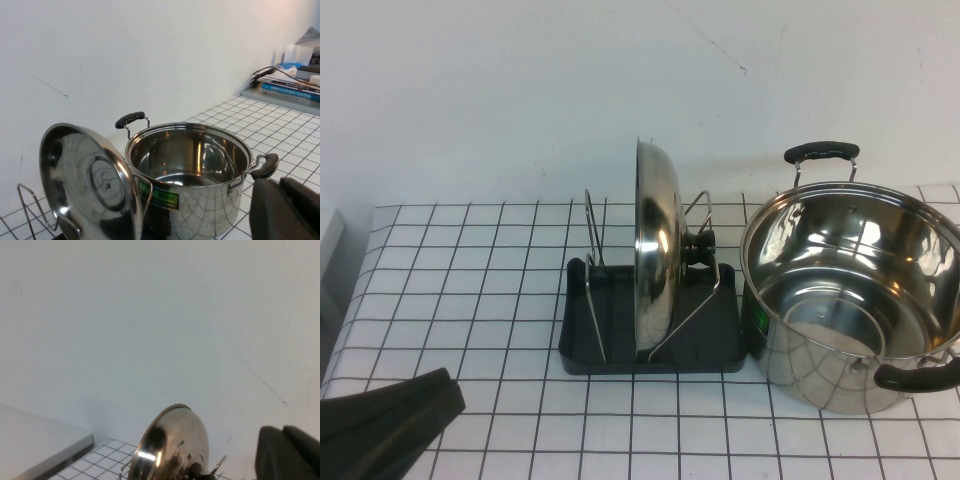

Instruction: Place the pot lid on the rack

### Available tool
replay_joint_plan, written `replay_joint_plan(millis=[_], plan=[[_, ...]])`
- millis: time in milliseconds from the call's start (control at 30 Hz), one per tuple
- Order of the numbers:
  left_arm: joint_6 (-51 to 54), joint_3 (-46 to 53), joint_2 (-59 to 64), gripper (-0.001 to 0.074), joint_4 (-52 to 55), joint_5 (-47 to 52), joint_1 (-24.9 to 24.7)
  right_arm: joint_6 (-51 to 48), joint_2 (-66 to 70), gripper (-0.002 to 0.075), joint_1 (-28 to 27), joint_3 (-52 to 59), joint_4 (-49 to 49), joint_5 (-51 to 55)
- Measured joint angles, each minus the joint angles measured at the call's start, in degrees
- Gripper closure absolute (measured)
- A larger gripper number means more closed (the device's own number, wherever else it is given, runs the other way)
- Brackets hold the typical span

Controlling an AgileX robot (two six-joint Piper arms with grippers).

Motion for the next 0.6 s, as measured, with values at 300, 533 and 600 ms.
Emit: replay_joint_plan(millis=[300,533,600], plan=[[0.0,0.0,0.0,0.0736,0.0,0.0,0.0,-31.9,0.0,0.0727,0.0,0.0,29.7,3.6],[0.0,0.0,0.0,0.0736,0.0,0.0,0.0,-100.5,0.0,0.0727,-2.3,1.2,85.4,32.4],[0.0,0.0,0.0,0.0736,0.0,0.0,0.0,-102.7,0.0,0.0727,-5.0,2.6,88.3,37.1]])
